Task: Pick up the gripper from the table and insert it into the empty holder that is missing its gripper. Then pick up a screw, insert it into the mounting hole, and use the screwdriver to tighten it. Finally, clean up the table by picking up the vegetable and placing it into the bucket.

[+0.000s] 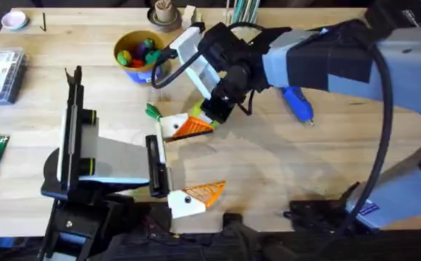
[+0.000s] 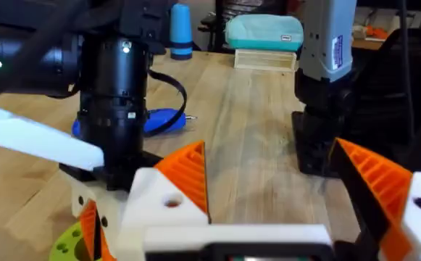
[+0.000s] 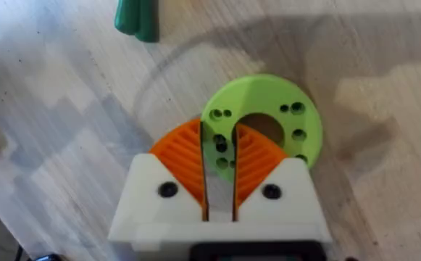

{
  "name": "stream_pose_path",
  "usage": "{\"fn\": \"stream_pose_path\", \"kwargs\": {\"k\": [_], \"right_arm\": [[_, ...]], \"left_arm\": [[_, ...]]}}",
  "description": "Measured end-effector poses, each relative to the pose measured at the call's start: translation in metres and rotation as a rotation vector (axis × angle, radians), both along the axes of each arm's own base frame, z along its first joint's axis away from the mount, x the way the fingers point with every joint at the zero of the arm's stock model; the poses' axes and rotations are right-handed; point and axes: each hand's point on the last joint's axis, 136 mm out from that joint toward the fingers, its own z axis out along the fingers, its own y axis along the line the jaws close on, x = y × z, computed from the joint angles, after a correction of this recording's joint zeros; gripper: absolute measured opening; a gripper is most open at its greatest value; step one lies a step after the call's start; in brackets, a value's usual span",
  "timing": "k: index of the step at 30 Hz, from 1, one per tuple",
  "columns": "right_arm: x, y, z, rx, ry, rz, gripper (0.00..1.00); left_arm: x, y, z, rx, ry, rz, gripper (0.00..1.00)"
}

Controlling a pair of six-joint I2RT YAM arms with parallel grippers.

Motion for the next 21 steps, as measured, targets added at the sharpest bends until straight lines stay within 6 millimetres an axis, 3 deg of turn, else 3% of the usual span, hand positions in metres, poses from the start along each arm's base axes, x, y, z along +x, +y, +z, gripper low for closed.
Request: {"fn": "stream_pose_path", "kwargs": {"k": [7,14,21], "right_arm": [[0.0002,0.0,0.0002,0.0,-0.001,0.0,0.135],[-0.0009,-0.0013,-0.0004,-0.005,0.004,0.0,0.277],[-0.0016,-0.0039,-0.0016,-0.019,0.005,-0.003,0.29]], "left_arm": [[0.0,0.0,0.0,0.0,0.0,0.0,0.993],[0.0,0.0,0.0,0.0,0.0,0.0,0.993],[0.0,0.0,0.0,0.0,0.0,0.0,0.993]]}}
